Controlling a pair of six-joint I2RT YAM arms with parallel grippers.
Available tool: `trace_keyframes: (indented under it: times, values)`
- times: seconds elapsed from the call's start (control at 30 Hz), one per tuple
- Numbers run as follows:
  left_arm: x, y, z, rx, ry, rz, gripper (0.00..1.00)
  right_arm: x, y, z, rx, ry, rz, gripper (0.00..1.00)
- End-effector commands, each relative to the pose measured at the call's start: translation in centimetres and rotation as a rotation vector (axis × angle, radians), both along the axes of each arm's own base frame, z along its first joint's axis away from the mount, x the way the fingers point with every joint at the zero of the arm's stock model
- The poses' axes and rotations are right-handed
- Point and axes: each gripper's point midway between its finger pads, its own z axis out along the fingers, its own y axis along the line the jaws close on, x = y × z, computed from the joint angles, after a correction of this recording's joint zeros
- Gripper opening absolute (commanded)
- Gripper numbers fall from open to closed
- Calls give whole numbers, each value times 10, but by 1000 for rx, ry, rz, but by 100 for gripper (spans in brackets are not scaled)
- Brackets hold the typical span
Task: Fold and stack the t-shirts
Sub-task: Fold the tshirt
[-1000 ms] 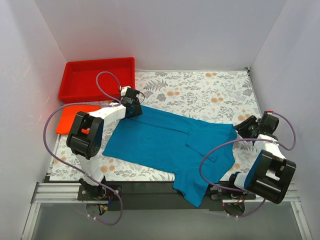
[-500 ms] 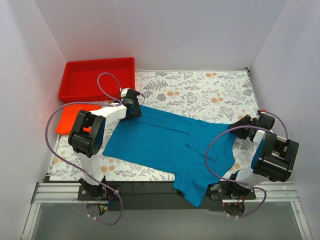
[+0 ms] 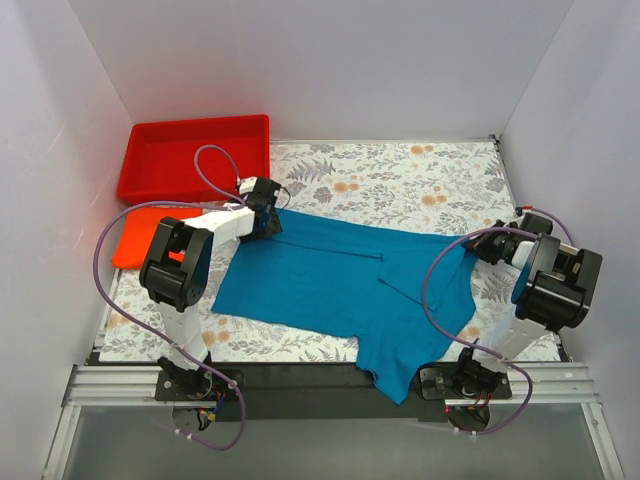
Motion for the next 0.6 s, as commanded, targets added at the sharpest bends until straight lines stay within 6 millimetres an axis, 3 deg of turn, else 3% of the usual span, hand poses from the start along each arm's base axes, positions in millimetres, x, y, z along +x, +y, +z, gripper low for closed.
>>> trace_keyframes:
  times: [0.0, 0.2, 0.23, 0.37, 0.47, 0.5, 0.57]
  values:
    - [1, 1, -14, -32, 47, 68, 60, 27, -19, 4, -54, -54, 12, 1]
    - [20, -18, -13, -126, 28, 101, 60, 75, -36, 7, -62, -99, 38, 1]
    - [25, -20, -9, -137, 14, 105, 61, 90, -41, 17, -87, -135, 47, 1]
    - [31, -27, 7, -177, -26, 105, 61, 127, -37, 16, -120, -171, 110, 1]
    - [29, -26, 23, -199, -61, 116, 64, 143, -32, 7, -128, -168, 149, 1]
    - [29, -25, 27, -203, -70, 120, 65, 155, -34, 14, -146, -189, 154, 2]
    - [27, -24, 43, -218, -100, 120, 67, 160, -32, 1, -154, -159, 179, 3]
